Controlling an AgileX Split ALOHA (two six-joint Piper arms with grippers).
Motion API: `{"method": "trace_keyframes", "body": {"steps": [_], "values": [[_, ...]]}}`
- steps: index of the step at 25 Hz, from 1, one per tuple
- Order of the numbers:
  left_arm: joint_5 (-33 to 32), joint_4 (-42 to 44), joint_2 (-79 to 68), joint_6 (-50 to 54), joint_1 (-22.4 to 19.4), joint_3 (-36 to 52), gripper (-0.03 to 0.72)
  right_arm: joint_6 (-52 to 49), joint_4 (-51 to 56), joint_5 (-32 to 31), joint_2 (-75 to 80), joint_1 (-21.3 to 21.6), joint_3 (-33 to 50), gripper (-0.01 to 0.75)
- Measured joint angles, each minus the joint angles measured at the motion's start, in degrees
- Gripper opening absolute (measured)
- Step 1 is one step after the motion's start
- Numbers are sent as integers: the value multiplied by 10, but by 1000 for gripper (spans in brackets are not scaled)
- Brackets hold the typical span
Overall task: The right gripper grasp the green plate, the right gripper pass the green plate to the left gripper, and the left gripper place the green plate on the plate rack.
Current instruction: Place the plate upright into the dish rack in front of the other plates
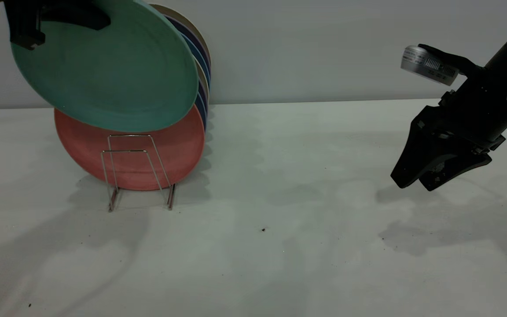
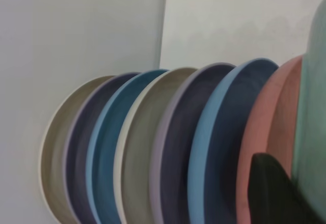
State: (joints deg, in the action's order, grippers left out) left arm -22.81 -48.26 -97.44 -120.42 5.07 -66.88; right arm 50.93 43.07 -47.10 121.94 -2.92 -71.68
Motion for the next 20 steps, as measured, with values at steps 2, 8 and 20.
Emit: {"method": "trace_keyframes", "body": {"steps": [2,8,20], "values": [[0,0,0,0,0,0,130,0,0,0,0,0,0,580],[0,0,-11,0,0,0,130,0,0,0,0,0,0,580],[-11,19,-45,0,0,0,130,0,-1,0,0,0,0,580]]}}
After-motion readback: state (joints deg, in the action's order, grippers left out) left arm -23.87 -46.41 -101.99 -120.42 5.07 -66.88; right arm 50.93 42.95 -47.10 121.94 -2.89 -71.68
